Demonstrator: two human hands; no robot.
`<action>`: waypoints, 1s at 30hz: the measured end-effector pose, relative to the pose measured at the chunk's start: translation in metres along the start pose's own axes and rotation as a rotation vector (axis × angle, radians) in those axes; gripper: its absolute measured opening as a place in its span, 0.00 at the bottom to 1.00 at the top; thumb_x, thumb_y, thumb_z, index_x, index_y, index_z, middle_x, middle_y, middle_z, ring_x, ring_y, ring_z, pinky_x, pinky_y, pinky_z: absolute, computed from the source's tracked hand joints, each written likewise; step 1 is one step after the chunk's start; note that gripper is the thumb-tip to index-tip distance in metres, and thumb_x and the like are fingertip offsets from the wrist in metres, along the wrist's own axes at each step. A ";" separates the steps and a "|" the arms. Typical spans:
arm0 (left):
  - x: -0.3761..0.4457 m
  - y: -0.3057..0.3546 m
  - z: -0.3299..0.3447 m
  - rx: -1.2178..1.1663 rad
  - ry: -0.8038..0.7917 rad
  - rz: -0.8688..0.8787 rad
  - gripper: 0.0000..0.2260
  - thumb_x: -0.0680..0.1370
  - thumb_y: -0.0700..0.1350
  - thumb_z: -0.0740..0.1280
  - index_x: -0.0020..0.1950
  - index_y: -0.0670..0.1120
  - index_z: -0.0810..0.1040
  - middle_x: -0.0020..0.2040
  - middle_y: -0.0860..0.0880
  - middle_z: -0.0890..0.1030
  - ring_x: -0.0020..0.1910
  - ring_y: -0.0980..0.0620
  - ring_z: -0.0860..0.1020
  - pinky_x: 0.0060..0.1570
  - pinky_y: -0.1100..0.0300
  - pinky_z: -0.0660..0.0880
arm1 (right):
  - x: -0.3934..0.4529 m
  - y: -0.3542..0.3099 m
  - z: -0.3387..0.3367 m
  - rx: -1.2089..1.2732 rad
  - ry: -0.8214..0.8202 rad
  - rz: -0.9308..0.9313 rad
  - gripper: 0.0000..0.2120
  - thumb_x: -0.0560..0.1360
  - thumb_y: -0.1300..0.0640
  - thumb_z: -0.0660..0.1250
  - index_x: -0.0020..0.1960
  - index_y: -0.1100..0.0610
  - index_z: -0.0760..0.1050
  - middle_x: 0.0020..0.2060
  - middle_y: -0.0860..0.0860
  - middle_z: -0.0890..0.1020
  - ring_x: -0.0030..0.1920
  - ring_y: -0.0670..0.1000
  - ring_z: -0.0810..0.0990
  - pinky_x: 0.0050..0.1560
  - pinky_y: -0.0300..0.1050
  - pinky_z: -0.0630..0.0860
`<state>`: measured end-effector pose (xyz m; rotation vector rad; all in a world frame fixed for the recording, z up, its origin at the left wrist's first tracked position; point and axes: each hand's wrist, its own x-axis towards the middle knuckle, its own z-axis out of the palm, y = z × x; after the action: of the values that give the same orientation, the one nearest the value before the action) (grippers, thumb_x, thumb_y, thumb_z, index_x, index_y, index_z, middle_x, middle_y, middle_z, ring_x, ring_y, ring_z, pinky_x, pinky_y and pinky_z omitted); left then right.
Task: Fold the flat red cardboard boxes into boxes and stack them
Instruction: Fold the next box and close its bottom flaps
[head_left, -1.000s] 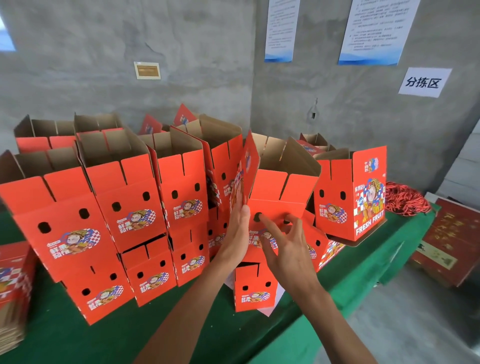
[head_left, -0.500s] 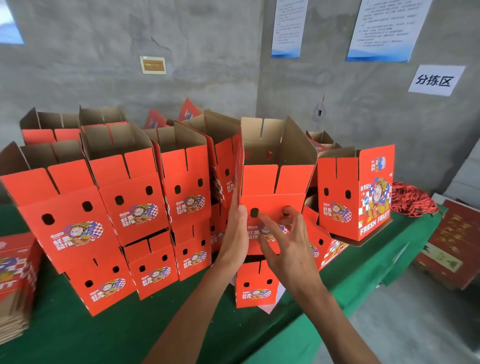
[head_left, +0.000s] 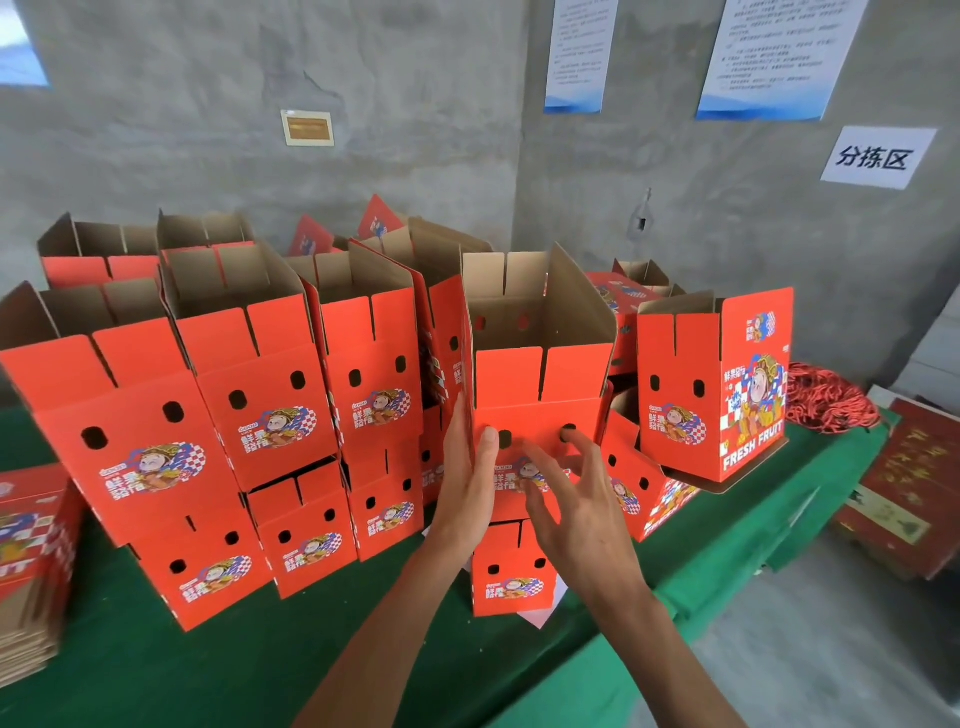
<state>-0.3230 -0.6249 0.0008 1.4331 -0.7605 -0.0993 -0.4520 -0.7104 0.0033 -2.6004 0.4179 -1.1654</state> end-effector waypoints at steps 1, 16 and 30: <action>0.000 -0.001 -0.002 0.008 -0.002 0.011 0.26 0.83 0.66 0.57 0.81 0.68 0.55 0.79 0.67 0.60 0.79 0.65 0.58 0.77 0.51 0.61 | 0.000 0.000 0.000 -0.006 0.008 0.004 0.18 0.80 0.57 0.70 0.69 0.49 0.77 0.69 0.57 0.70 0.61 0.55 0.76 0.49 0.47 0.81; -0.054 -0.012 -0.163 0.220 0.262 -0.126 0.24 0.71 0.63 0.78 0.65 0.63 0.78 0.62 0.65 0.79 0.64 0.64 0.76 0.64 0.60 0.73 | -0.003 -0.081 0.056 0.433 -0.161 0.113 0.29 0.73 0.27 0.66 0.70 0.39 0.72 0.62 0.34 0.77 0.61 0.38 0.77 0.59 0.30 0.72; -0.221 0.000 -0.441 0.271 0.851 -0.286 0.20 0.71 0.48 0.80 0.61 0.48 0.82 0.59 0.52 0.85 0.58 0.51 0.83 0.50 0.66 0.79 | -0.027 -0.258 0.223 0.761 -0.605 0.081 0.36 0.69 0.21 0.63 0.71 0.37 0.70 0.63 0.36 0.79 0.62 0.40 0.78 0.60 0.52 0.79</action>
<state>-0.2611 -0.1404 -0.0671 1.6403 0.1381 0.3899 -0.2613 -0.4360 -0.0693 -2.0661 -0.0549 -0.3434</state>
